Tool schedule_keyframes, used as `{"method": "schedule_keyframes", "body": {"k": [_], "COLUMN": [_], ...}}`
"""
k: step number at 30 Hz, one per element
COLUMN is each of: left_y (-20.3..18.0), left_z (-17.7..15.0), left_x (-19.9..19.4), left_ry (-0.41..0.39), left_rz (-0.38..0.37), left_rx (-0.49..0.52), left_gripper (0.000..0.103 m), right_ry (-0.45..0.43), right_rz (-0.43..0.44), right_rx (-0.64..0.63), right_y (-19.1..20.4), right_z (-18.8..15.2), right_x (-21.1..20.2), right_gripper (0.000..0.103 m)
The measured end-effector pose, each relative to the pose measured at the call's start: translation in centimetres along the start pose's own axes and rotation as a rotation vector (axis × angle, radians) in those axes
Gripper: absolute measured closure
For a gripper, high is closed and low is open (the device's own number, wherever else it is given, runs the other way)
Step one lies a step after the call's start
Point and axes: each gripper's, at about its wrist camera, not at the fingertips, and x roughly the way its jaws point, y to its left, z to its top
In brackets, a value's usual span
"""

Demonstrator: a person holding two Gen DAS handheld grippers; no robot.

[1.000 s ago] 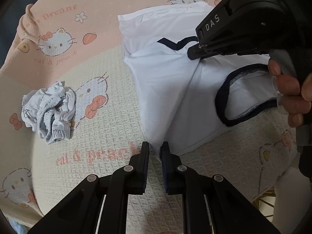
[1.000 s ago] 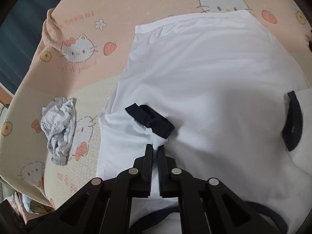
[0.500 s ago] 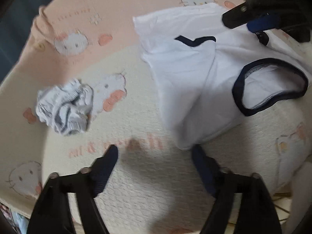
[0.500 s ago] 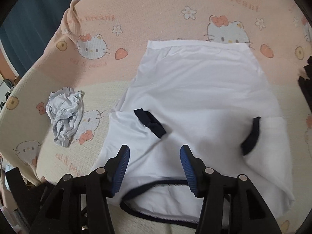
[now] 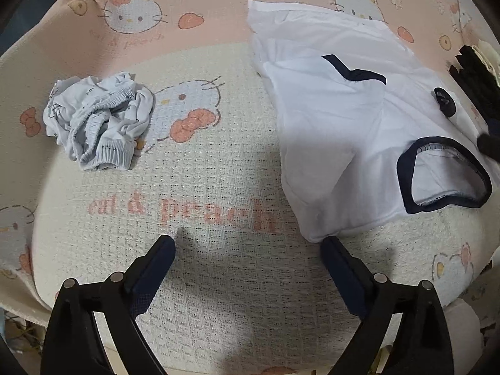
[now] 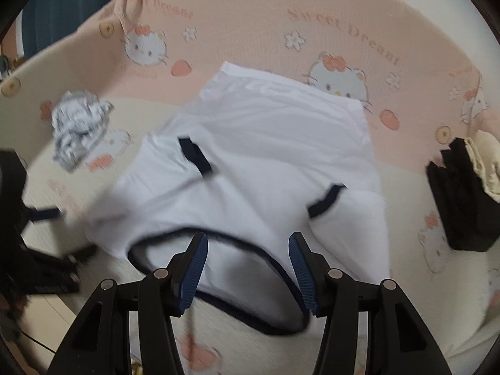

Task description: Fold clothes

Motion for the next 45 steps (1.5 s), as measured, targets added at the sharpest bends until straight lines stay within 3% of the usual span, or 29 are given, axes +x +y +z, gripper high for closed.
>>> {"method": "schedule_keyframes", "body": {"k": [4, 7, 15, 24, 30, 36, 38, 41, 45], "left_y": [-0.5, -1.8, -4.9, -7.8, -9.2, -7.7, -7.4, -7.1, -7.2], "left_z": [-0.2, -0.1, 0.2, 0.1, -2.4, -2.3, -2.5, -3.2, -5.6], "left_x": [-1.2, -2.5, -4.1, -3.1, -3.5, -3.1, -2.8, -3.3, -3.0], "left_ry": [-0.031, -0.076, -0.121, -0.164, -0.216, -0.197, -0.212, -0.283, -0.404], "left_rz": [-0.024, 0.0, 0.023, 0.112, 0.197, 0.198, 0.247, 0.291, 0.405], "left_rx": [0.027, 0.124, 0.31, 0.52, 0.759, 0.803, 0.859, 0.956, 1.205], "left_gripper": [0.007, 0.007, 0.008, 0.008, 0.008, 0.008, 0.008, 0.008, 0.008], "right_ry": [0.019, 0.028, 0.01, 0.035, 0.064, 0.094, 0.106, 0.095, 0.087], "right_rz": [-0.065, -0.13, -0.35, -0.379, -0.457, -0.427, -0.433, -0.483, -0.469], "right_rx": [-0.008, -0.031, -0.269, -0.345, -0.476, -0.504, -0.559, -0.701, -0.792], "right_y": [-0.9, -1.6, -1.8, -2.8, -3.1, -4.0, -3.8, -2.7, -1.8], "right_z": [-1.4, -2.4, -4.3, -5.6, -8.0, -9.1, -9.5, -10.1, -10.4], "right_x": [-0.2, -0.4, -0.7, 0.7, 1.3, 0.9, 0.9, 1.0, 1.0], "right_gripper": [0.05, 0.05, 0.05, 0.05, 0.05, 0.05, 0.05, 0.05, 0.05]}}
